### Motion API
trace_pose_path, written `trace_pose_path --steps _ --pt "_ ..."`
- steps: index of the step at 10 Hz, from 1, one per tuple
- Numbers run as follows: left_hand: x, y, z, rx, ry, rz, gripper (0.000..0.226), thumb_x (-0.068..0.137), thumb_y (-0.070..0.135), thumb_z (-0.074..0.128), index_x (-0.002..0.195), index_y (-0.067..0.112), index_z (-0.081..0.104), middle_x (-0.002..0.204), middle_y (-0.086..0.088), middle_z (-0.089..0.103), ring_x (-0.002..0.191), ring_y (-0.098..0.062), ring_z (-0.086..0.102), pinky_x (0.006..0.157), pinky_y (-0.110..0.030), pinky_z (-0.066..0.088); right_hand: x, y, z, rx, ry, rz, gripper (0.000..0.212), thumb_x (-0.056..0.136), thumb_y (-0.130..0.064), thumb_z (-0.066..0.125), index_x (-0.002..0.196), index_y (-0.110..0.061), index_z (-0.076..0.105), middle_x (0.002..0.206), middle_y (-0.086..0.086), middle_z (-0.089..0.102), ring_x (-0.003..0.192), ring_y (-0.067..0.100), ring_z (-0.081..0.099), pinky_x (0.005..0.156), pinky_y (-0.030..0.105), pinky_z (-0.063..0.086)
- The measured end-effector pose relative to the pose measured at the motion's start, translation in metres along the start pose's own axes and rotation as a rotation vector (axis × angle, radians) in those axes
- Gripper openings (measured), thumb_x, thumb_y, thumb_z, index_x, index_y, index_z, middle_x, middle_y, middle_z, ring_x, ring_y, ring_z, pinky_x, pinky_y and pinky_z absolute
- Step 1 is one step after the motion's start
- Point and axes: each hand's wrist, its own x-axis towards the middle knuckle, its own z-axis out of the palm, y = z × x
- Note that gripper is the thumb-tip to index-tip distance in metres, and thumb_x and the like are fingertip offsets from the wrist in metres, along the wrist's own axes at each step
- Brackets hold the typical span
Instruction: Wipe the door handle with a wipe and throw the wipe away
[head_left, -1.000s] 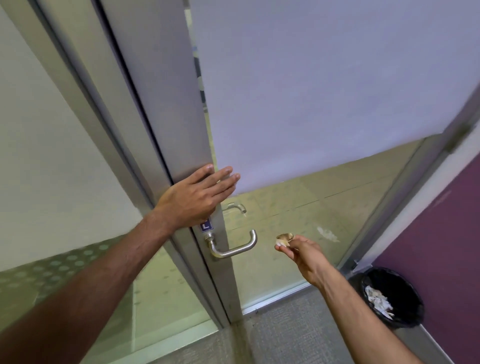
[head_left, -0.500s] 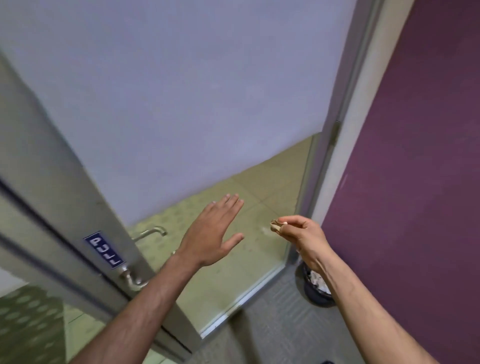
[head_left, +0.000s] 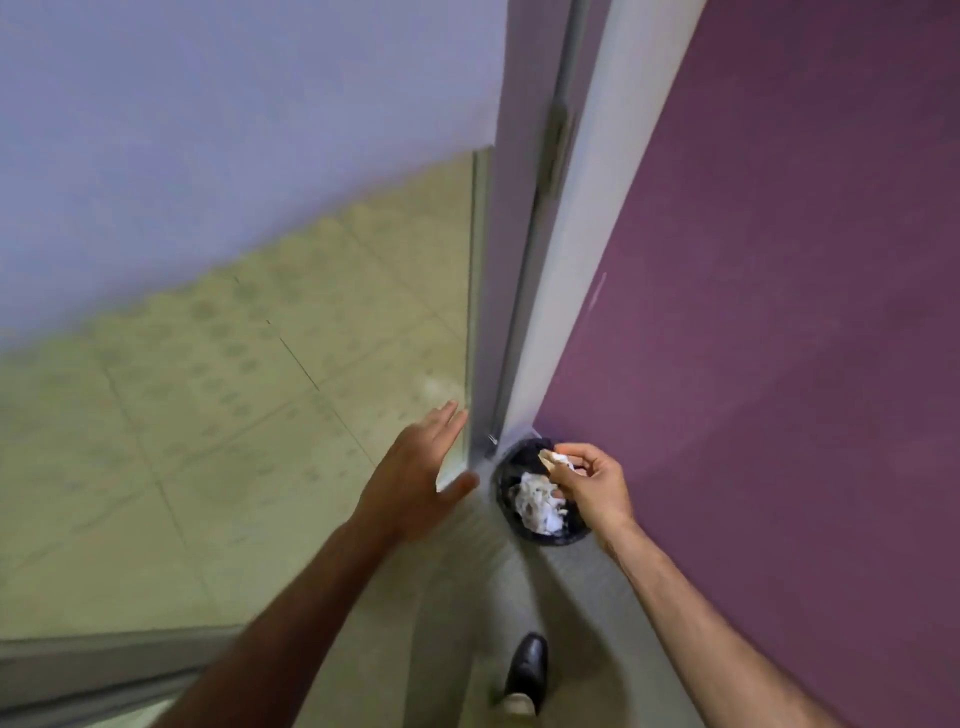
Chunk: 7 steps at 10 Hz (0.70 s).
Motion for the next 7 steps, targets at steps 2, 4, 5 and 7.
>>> trace_pose_path --steps 2,4,5,7 --pt "0.069 -0.045 0.163 -0.071 -0.166 -0.113 0.078 0.097 0.047 0.053 0.162 0.008 0.035 0.169 -0.011 0.03 0.157 -0.03 0.027 0.126 -0.046 0.023 0.106 0.148 -0.026 -0.137 0.151 0.132 0.026 0.08 -0.001 0.079 0.08 -0.017 0.059 0.076 0.009 0.061 0.064 0.025 0.058 0.062 0.042 0.053" --pt "0.113 -0.101 0.305 -0.08 -0.281 -0.146 0.078 0.107 0.047 0.055 0.168 0.023 0.013 0.175 0.004 0.008 0.16 -0.012 0.001 0.127 -0.034 0.0 0.197 0.278 -0.026 -0.24 0.199 0.316 0.025 0.079 -0.011 0.083 0.089 -0.016 0.061 0.099 0.014 0.07 0.088 0.037 0.07 0.076 0.055 0.06" --pt "0.121 -0.126 0.343 -0.072 -0.292 -0.147 0.078 0.107 0.048 0.054 0.169 0.021 0.014 0.175 0.002 0.009 0.159 -0.01 0.0 0.127 -0.034 -0.001 0.229 0.317 -0.021 -0.323 0.071 0.376 0.052 0.08 -0.009 0.08 0.126 -0.009 0.056 0.125 0.016 0.063 0.114 0.037 0.061 0.095 0.045 0.051" --pt "0.116 -0.135 0.339 -0.058 -0.279 -0.166 0.076 0.108 0.05 0.05 0.169 0.02 0.015 0.175 0.0 0.011 0.161 -0.015 0.003 0.126 -0.033 -0.004 0.229 0.312 -0.003 -0.531 -0.002 0.174 0.052 0.093 -0.03 0.065 0.141 -0.019 0.05 0.139 0.005 0.06 0.119 0.019 0.058 0.09 0.024 0.043"
